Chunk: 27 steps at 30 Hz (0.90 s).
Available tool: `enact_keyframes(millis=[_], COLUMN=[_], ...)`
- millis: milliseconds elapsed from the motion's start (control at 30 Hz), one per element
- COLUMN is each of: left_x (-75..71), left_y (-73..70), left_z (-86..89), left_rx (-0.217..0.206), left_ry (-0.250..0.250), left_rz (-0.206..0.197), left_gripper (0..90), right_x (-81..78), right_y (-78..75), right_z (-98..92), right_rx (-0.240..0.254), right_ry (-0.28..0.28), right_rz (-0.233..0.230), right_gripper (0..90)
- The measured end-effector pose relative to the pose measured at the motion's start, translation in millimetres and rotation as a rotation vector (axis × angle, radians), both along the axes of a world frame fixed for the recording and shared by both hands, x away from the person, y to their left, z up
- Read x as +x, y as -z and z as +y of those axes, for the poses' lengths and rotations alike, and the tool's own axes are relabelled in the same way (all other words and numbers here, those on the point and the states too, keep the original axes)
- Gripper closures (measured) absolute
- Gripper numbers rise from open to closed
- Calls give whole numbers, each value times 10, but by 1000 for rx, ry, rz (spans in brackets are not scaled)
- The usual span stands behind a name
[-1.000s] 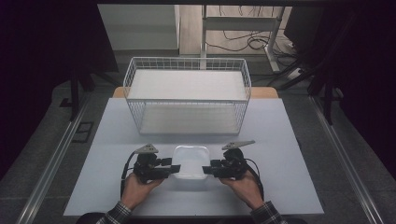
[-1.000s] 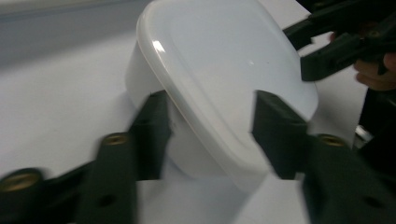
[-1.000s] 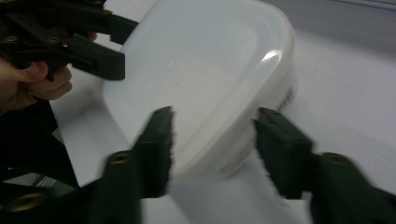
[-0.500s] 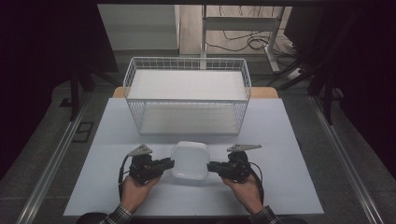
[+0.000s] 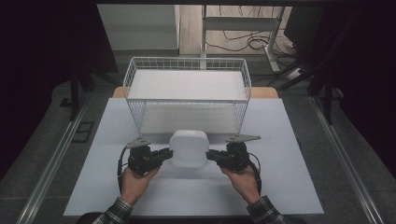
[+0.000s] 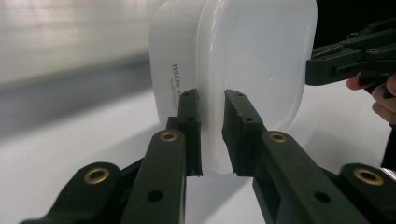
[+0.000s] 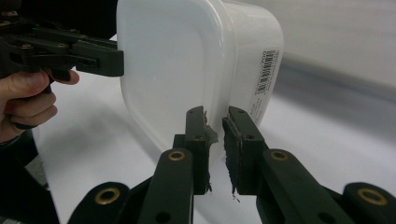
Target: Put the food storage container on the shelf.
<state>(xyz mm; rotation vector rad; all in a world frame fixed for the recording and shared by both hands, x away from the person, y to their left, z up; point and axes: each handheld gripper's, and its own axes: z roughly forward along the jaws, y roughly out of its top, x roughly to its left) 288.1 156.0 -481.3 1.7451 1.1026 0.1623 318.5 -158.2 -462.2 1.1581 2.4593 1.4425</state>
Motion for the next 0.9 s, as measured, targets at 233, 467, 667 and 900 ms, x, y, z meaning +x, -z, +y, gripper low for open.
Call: enact_keyframes(millis=[233, 467, 667, 900], left_x=[288, 604, 787, 887], left_y=[-84, -67, 54, 185], left_z=[22, -12, -40, -70], left_rx=[-10, -14, -9, -12], left_ry=[-14, -32, -50, -59], left_rz=[-15, -1, 33, 76], left_gripper=[779, 779, 777, 774], right_x=[265, 564, 761, 884], right_y=[-126, -130, -23, 101], right_z=[53, 61, 77, 81], right_rx=[-3, 1, -19, -33], right_ry=[17, 46, 69, 82], right_rz=[-48, -53, -22, 7], right_gripper=[789, 786, 783, 778])
